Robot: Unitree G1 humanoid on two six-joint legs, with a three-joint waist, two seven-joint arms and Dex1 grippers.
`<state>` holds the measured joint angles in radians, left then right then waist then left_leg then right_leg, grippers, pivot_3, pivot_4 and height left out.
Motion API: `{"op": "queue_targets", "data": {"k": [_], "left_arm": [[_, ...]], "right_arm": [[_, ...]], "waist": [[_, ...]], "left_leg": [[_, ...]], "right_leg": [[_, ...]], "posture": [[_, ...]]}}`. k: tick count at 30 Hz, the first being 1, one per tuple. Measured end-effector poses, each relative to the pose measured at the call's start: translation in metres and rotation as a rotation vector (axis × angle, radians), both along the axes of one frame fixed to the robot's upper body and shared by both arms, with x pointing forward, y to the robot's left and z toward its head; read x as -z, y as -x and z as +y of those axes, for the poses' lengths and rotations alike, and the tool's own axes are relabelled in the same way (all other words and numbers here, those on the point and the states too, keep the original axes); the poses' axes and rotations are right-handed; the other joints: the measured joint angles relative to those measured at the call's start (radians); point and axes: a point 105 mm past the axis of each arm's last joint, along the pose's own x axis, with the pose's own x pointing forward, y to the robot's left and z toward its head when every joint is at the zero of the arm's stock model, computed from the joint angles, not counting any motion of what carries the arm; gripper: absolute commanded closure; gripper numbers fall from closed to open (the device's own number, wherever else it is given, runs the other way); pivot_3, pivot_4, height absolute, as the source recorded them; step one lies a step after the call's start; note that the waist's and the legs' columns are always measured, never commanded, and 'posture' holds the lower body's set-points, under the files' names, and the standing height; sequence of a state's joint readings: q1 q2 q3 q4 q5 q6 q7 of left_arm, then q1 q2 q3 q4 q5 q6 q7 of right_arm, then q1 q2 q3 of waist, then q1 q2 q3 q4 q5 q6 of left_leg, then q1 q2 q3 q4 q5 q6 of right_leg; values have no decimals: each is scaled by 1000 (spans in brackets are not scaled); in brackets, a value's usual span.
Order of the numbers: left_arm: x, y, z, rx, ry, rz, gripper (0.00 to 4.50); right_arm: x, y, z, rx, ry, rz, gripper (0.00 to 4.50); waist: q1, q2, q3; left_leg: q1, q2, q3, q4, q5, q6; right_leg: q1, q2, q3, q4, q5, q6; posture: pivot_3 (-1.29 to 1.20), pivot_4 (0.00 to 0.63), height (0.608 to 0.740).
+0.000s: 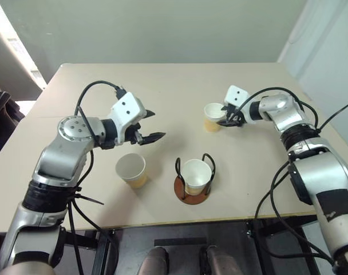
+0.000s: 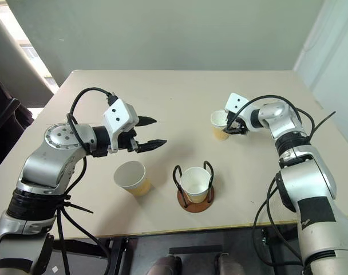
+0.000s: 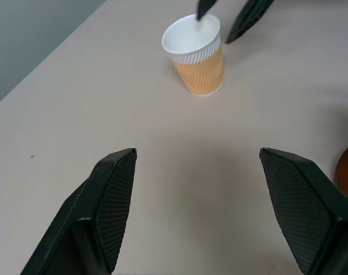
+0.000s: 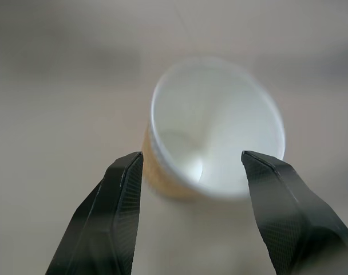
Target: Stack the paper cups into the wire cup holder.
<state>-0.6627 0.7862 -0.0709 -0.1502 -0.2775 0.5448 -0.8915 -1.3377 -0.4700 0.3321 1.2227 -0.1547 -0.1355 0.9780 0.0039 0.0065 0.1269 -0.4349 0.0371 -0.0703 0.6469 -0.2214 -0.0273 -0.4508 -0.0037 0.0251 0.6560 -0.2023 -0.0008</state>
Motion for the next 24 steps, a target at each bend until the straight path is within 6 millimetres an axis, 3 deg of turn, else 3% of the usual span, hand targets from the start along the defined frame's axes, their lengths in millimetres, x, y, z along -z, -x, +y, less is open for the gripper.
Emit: {"op": "queue_targets", "data": {"k": [12,15,21,24], "left_arm": [[6,9,8,-27,-21,17,809],[8,13,9,-33,-28,24,809],[4,15,15,-58,-32,16,809],[3,14,17,-66,-30,11,809]], "right_arm": [[14,1,9,-20,62,37,1694],[19,1,7,-6,75,49,2292],[23,0,9,1,80,57,4424],[23,0,10,1,85,55,4470]], "waist": [[3,0,0],[2,0,0],[2,0,0],[2,0,0]], "left_leg": [[1,0,0,2,0,2],[2,0,0,2,0,2],[3,0,0,2,1,1],[3,0,0,2,1,1]], "right_leg": [[1,-1,0,4,1,1],[1,-1,0,5,1,1],[1,-1,0,6,1,1],[1,-1,0,5,1,1]], "posture": [[0,150,740],[0,150,740],[0,150,740],[0,150,740]]}}
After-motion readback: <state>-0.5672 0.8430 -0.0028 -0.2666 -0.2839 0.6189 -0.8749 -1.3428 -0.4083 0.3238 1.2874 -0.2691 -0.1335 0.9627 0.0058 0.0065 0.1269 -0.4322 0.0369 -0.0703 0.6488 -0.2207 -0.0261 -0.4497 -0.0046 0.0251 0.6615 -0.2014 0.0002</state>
